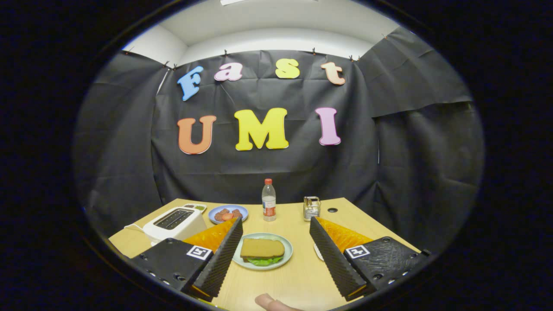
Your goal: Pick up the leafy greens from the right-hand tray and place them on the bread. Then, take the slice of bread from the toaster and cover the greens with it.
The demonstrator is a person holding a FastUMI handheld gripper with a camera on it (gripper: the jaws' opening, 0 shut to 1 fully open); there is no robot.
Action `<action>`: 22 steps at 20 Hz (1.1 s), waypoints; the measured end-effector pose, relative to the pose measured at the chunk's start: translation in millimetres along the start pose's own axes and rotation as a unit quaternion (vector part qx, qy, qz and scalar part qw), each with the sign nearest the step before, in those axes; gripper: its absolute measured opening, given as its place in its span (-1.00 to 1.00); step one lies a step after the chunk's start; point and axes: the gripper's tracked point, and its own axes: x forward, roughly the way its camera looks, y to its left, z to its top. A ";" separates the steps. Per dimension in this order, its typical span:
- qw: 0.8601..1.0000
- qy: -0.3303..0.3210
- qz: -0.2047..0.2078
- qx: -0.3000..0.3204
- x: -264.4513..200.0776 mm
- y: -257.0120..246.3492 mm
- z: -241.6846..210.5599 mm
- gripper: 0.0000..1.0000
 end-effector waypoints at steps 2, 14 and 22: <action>1.000 -0.018 0.000 0.002 -21.4 -1.3 7.0 0.93; 0.998 -0.052 0.023 -0.012 -82.5 -0.5 12.2 0.91; 0.998 -0.046 0.037 -0.004 -87.6 1.0 4.3 0.91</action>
